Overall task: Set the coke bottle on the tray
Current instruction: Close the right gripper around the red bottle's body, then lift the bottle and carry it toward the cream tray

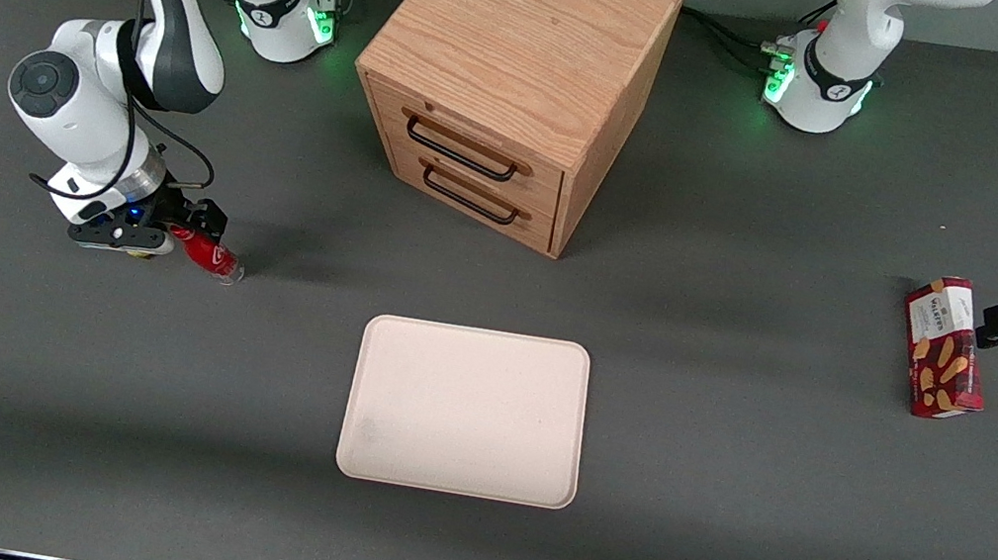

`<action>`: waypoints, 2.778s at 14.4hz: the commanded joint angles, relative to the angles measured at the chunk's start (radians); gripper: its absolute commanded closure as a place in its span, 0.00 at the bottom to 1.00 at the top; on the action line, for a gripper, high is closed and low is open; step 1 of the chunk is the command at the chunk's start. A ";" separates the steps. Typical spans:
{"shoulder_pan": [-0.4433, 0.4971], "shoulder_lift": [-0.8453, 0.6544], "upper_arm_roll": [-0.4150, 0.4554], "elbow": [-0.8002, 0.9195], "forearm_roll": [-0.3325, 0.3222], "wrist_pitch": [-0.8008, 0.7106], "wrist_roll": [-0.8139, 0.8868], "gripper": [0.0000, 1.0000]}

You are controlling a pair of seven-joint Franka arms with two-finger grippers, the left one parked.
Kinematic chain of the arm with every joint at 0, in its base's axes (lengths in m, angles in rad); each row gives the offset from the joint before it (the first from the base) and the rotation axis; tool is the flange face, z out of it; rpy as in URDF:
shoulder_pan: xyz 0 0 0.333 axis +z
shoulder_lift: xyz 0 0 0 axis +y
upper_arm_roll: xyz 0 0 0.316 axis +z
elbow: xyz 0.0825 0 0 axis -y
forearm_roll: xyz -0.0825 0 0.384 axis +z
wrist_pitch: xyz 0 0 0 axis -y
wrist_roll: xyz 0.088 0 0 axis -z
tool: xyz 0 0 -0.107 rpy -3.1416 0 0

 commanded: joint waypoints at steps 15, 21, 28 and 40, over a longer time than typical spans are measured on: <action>-0.001 -0.010 -0.002 0.102 -0.002 -0.090 -0.040 1.00; 0.002 0.007 0.011 0.501 0.024 -0.547 -0.040 1.00; 0.004 0.269 0.027 1.195 0.125 -1.058 -0.038 1.00; 0.004 0.602 0.236 1.471 0.113 -0.781 0.089 1.00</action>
